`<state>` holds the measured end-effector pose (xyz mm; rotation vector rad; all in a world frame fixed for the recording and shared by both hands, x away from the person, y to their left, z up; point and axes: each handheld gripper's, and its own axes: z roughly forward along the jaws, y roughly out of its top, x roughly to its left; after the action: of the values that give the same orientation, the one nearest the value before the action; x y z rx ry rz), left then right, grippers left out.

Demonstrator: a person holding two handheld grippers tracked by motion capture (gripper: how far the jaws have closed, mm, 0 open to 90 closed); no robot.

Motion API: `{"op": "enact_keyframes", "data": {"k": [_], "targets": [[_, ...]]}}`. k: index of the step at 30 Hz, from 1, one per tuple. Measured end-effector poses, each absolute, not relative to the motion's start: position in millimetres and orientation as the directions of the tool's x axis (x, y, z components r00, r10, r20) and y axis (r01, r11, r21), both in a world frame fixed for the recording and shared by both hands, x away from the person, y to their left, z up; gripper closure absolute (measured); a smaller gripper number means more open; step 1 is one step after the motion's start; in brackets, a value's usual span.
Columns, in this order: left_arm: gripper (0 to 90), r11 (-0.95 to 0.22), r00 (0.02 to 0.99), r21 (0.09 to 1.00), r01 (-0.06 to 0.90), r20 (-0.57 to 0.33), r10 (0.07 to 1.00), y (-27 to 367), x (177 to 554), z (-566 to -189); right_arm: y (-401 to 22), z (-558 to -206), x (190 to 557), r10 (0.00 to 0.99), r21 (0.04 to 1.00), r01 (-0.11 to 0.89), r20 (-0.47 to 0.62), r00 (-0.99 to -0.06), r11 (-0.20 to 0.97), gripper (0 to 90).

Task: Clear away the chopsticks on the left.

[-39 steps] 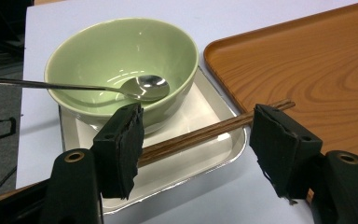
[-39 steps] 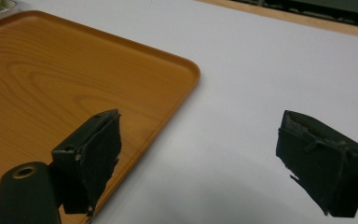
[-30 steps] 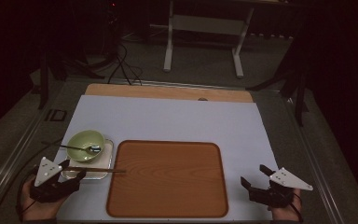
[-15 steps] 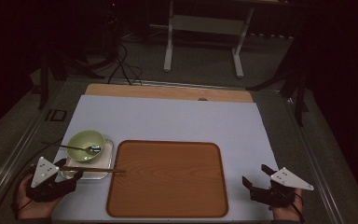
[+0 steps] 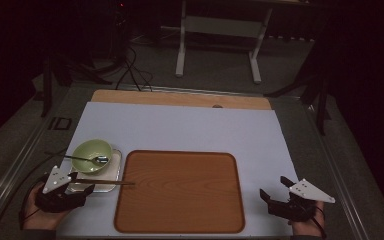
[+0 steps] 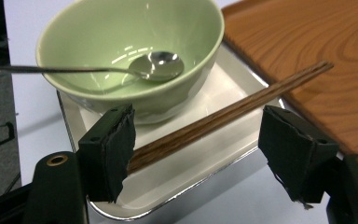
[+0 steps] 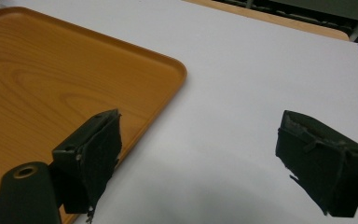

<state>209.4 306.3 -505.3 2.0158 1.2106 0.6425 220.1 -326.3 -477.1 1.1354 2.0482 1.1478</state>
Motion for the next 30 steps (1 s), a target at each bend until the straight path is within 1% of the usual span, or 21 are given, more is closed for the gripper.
{"op": "enact_keyframes", "data": {"k": [8,23,30], "targets": [[28.2,-0.323,0.439,0.743,0.586,0.045,0.898,313.1,215.5,-512.9,-325.9,-477.0,220.3,0.859,0.862,0.416,-0.042,-0.510,0.289,13.7],[28.5,-0.343,0.452,0.719,0.604,0.046,0.891,314.8,222.1,-519.2,-327.4,-476.6,220.5,0.865,0.862,0.423,-0.035,-0.501,0.280,13.7],[32.0,-0.354,0.456,0.715,0.603,0.056,0.888,313.2,221.8,-518.7,-327.9,-476.4,220.3,0.867,0.864,0.422,-0.032,-0.497,0.274,13.7]]}}
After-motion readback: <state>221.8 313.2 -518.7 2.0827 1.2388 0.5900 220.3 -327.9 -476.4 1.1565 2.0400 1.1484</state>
